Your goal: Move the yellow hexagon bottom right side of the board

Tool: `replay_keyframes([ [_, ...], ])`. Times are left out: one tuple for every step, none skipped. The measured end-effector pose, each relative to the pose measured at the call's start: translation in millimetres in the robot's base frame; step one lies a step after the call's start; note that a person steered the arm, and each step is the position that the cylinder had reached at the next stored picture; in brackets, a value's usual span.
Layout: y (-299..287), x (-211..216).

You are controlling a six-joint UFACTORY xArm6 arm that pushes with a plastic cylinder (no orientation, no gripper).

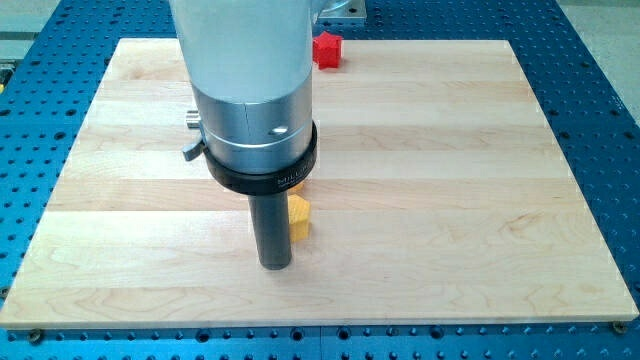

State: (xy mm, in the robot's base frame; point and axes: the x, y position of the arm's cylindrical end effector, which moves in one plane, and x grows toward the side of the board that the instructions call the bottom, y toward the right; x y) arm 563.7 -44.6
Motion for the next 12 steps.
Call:
replay_keyframes([
  [0,0],
  [-9,2],
  [-40,2],
  [-56,2],
  [-56,-30],
  [-20,-40],
  [33,-40],
  [96,-38],
  [94,-38],
  [77,-50],
  [110,-52],
  [163,-27],
])
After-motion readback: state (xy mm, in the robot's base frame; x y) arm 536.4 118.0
